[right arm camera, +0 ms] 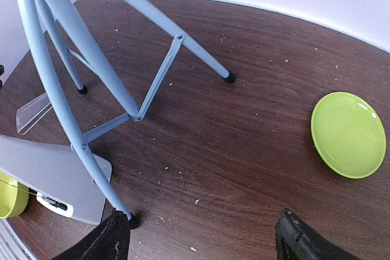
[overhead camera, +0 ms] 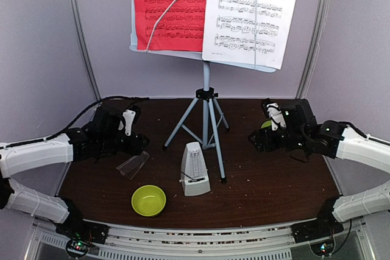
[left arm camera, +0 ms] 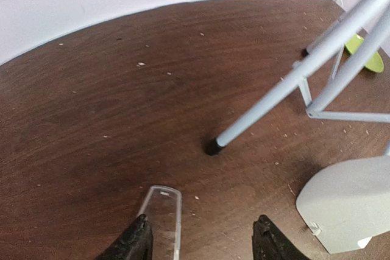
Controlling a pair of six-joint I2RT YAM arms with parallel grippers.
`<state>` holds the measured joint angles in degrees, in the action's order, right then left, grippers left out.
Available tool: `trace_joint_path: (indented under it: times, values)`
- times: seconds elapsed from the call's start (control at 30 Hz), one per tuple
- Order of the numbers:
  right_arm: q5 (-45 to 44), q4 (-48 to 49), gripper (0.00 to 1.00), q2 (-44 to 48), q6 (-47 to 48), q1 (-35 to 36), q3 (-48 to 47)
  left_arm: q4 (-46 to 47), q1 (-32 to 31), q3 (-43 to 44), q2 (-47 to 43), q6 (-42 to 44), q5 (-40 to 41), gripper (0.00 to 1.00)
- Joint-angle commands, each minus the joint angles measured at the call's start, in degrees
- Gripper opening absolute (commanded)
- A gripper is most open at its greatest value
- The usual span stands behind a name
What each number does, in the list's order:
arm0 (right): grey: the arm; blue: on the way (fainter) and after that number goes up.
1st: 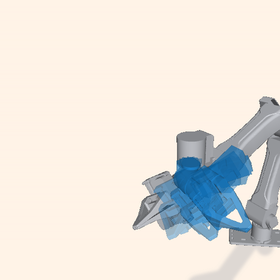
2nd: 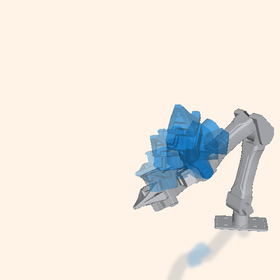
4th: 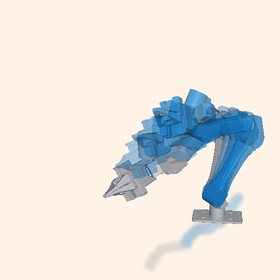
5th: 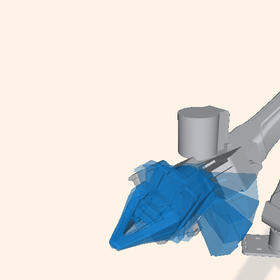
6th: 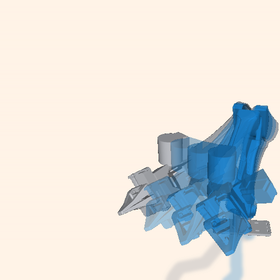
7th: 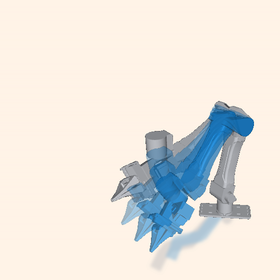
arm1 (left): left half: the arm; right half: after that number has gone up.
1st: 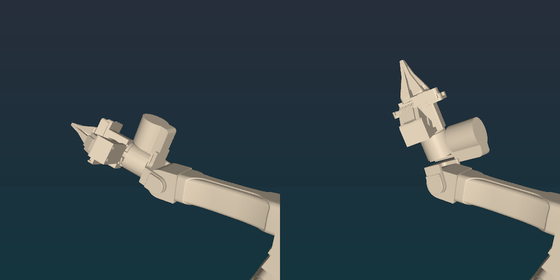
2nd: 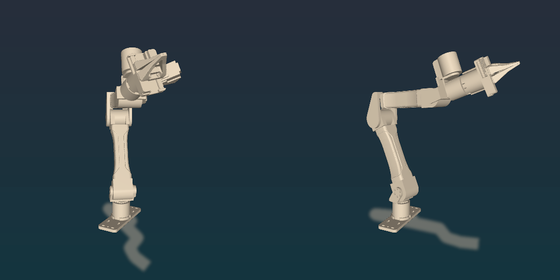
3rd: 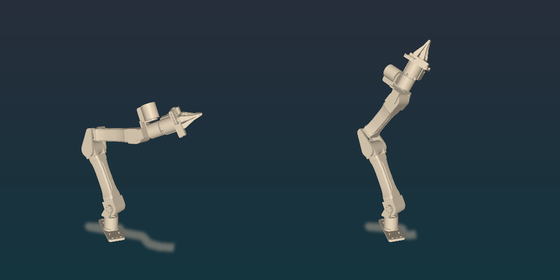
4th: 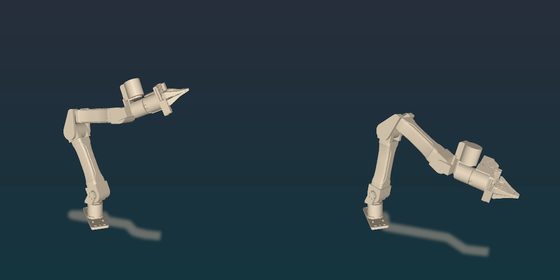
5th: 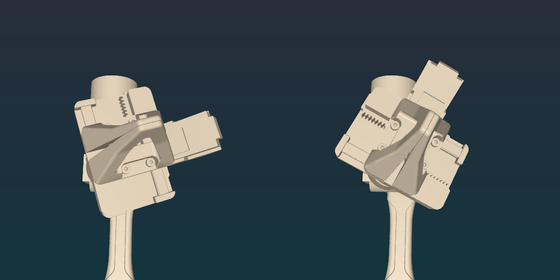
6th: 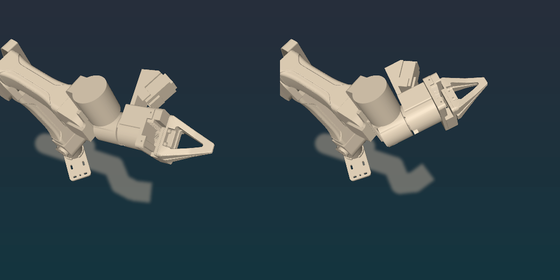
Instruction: Set up the instrument practice props
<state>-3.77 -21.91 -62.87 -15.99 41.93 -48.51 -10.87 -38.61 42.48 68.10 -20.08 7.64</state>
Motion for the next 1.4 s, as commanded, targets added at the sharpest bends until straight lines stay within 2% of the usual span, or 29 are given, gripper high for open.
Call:
trace_joint_path:
  times: [0.0,0.17,0.4,0.47,0.63,0.67,0.9,1.1,1.37]
  values:
    - [2.27,-2.52,0.85,2.23,-0.12,-3.19,-3.37,-0.12,6.36,1.15,-4.24,1.18,-1.05,0.59]
    - [3.26,-2.70,0.88,4.25,-0.10,-5.71,-7.39,-3.13,11.32,6.67,-5.90,4.08,-1.16,0.59]
    - [3.25,-3.48,0.93,7.57,0.95,-7.28,-11.55,-7.13,12.14,15.42,-6.38,6.53,-2.21,0.63]
    - [3.35,-3.51,0.95,8.64,0.75,-7.30,-11.94,-8.33,12.09,16.72,-7.00,6.58,-2.64,0.69]
    - [3.35,-2.33,1.00,12.73,-0.54,-7.30,-10.96,-13.12,12.09,18.97,-9.75,6.52,-3.01,0.96]
    - [3.27,-2.20,1.00,13.64,-0.73,-7.30,-10.73,-14.13,12.12,19.10,-10.38,6.54,-2.84,0.98]
    - [3.40,-2.51,1.00,19.44,-1.86,-7.30,-7.29,-22.22,12.12,18.59,-14.03,6.50,-2.80,0.98]
    - [3.34,-2.47,1.00,24.90,-4.95,-7.30,0.22,-29.91,12.07,16.26,-15.47,2.66,1.76,0.98]
    - [3.47,-1.27,1.00,27.93,-8.63,-7.28,10.28,-31.47,12.10,8.94,-17.53,-3.51,4.88,0.98]
